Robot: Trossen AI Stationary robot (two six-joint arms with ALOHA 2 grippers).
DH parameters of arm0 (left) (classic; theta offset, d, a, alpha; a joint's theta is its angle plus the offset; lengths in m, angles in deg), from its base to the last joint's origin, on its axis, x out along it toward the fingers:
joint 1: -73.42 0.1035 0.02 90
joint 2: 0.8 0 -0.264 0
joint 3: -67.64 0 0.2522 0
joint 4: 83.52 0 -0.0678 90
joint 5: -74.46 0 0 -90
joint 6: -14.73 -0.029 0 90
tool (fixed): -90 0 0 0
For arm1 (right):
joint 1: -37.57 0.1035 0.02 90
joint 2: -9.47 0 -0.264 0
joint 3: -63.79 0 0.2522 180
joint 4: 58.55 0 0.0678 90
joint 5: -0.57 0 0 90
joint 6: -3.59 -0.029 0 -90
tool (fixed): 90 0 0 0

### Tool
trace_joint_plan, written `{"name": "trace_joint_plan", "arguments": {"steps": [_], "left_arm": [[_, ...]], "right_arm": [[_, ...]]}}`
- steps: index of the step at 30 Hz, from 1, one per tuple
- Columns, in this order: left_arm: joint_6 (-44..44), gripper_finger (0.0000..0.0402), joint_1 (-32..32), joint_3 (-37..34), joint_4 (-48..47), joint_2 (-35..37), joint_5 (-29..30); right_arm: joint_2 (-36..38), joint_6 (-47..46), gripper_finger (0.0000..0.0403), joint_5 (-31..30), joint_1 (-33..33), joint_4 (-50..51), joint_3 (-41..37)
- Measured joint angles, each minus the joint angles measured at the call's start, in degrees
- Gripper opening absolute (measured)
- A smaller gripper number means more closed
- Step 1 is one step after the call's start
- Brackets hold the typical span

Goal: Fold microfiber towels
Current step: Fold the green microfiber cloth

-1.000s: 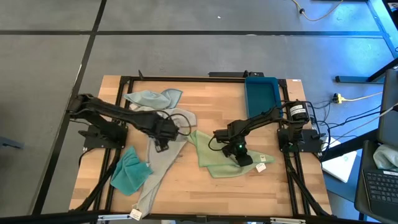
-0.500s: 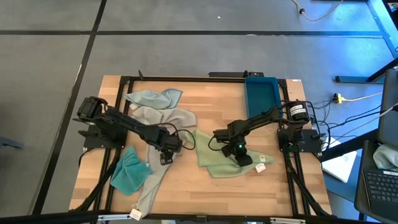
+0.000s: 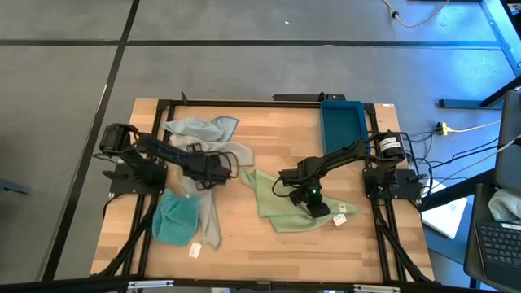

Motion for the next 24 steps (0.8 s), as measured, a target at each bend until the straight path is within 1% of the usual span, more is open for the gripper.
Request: {"name": "trace_joint_plan", "arguments": {"steps": [2,3,6,12,14,17,19,22,24], "left_arm": [[-1.8,0.0231,1.6,-1.7,-1.7,0.0,1.6],[-1.4,0.0231,2.6,-2.4,-2.0,0.0,1.8],[-1.0,0.0231,5.2,-3.1,-2.0,0.1,1.0],[-0.2,0.0231,5.6,-2.1,-2.5,0.1,0.3],[1.8,0.0231,5.0,-0.1,-6.2,0.1,-0.2],[5.0,0.0231,3.4,3.6,-15.0,0.3,-0.2],[6.7,0.0231,1.8,6.5,-19.4,1.4,0.1],[8.3,0.0231,-1.1,10.6,-23.3,3.0,0.1],[9.5,0.0231,-3.4,13.9,-24.0,4.6,0.8]], "right_arm": [[0.0,0.0,0.0026,0.0,0.0,0.0,0.0],[0.0,0.0,0.0026,0.0,0.0,0.0,0.0],[0.0,0.0,0.0026,0.0,0.0,0.0,0.0],[0.0,0.0,0.0026,0.0,0.0,0.0,0.0],[0.0,-0.1,0.0026,0.0,0.0,0.0,0.0],[0.0,0.0,0.0026,0.0,0.0,0.1,0.1],[-0.1,-0.2,0.0026,0.0,-0.2,0.1,0.8],[-0.4,-0.3,0.0026,-0.4,-0.6,0.0,2.8],[-0.4,-0.4,0.0025,-1.3,-0.6,0.1,4.6]]}}
